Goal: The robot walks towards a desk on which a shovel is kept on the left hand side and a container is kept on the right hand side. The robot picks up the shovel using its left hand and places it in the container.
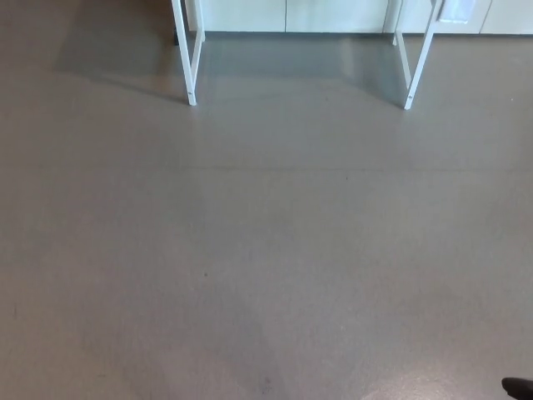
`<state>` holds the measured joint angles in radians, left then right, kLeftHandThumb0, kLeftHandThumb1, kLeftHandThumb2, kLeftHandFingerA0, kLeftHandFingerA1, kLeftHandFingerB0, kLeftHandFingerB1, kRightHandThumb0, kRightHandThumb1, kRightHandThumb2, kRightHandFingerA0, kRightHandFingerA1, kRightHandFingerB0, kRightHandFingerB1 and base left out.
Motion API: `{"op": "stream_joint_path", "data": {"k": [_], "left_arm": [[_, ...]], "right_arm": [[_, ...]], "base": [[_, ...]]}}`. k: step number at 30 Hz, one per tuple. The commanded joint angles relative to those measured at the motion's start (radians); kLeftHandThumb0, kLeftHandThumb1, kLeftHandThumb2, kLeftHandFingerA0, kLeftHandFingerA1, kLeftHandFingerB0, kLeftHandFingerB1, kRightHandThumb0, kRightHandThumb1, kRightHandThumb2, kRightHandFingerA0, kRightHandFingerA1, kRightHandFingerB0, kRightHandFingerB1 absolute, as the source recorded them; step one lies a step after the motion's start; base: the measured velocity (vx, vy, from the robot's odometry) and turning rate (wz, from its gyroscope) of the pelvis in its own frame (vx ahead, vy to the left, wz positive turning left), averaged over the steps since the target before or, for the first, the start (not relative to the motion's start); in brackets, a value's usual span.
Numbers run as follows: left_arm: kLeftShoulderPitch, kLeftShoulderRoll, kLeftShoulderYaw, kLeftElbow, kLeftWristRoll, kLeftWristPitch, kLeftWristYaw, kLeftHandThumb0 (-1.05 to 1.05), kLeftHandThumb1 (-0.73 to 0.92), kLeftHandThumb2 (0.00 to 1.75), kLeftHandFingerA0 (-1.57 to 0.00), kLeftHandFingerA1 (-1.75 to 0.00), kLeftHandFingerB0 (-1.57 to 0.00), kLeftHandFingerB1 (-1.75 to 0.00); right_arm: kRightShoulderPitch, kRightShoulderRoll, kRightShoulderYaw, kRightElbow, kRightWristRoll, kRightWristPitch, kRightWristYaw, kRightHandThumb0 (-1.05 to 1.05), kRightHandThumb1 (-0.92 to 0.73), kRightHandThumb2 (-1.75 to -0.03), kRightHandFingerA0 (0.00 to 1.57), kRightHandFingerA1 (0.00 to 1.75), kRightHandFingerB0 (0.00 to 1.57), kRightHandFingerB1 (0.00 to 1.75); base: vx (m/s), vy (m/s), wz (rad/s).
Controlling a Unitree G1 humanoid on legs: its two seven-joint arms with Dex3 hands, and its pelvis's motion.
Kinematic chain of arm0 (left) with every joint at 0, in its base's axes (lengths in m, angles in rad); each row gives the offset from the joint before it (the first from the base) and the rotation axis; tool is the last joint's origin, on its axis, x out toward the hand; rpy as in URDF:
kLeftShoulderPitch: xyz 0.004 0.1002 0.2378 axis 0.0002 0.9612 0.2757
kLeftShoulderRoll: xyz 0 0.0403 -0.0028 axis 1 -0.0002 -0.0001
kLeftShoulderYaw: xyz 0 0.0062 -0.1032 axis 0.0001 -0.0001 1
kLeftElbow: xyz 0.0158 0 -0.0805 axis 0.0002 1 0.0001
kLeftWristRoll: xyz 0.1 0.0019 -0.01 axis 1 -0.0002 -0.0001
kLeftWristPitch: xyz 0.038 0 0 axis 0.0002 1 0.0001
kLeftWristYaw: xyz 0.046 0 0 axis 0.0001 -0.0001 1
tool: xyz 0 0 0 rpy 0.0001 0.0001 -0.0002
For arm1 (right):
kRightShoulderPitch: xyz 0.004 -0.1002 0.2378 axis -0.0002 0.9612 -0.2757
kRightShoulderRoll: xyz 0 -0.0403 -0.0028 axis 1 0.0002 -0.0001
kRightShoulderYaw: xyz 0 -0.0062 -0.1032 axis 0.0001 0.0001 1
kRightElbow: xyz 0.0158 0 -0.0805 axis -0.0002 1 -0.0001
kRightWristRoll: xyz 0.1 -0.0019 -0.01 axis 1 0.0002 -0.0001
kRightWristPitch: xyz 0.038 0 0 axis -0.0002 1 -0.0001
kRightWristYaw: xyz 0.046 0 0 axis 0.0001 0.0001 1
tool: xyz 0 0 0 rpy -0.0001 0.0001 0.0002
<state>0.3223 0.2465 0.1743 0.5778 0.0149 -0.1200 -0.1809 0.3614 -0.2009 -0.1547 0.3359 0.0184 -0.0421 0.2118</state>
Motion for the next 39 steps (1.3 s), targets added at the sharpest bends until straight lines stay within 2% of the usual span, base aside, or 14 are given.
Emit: {"op": "stream_joint_path", "data": {"k": [1, 33, 34, 35, 39], "left_arm": [[0.022, 0.013, 0.024, -0.032, -0.063, -0.076, -0.067, -0.27, 0.59, 0.58, -0.53, -0.41, -0.4, -0.35], [0.039, 0.01, 0.019, -0.036, -0.049, -0.081, -0.064, -0.27, 0.6, 0.58, -0.56, -0.41, -0.4, -0.34], [0.039, 0.01, 0.018, -0.036, -0.047, -0.085, -0.062, -0.34, 0.48, 0.72, -0.51, -0.51, -0.35, -0.44], [0.044, 0.009, 0.02, -0.034, -0.053, -0.09, -0.068, -0.26, 0.59, 0.58, -0.56, -0.42, -0.39, -0.35], [0.045, 0.007, 0.022, -0.025, -0.056, -0.103, -0.069, -0.26, 0.59, 0.58, -0.57, -0.42, -0.41, -0.35]], "right_arm": [[0.018, -0.003, -0.023, -0.024, 0.074, -0.036, 0.064, -0.3, -0.45, -0.64, 0.61, 0.54, 0.4, 0.46], [0.021, -0.011, -0.012, -0.02, 0.054, -0.049, 0.056, -0.31, -0.45, -0.65, 0.62, 0.54, 0.41, 0.47], [0.025, -0.011, -0.01, -0.029, 0.05, -0.046, 0.053, -0.33, -0.45, -0.65, 0.62, 0.54, 0.41, 0.47], [0.03, -0.011, -0.009, -0.031, 0.051, -0.047, 0.055, -0.32, -0.45, -0.65, 0.61, 0.54, 0.4, 0.47], [0.03, -0.011, -0.009, -0.029, 0.052, -0.049, 0.058, -0.31, -0.46, -0.65, 0.59, 0.53, 0.4, 0.46]], "base": [[0.0, 0.0, 0.0], [0.0, 0.0, 0.0], [0.0, 0.0, 0.0], [0.0, 0.0, 0.0], [0.0, 0.0, 0.0]]}}
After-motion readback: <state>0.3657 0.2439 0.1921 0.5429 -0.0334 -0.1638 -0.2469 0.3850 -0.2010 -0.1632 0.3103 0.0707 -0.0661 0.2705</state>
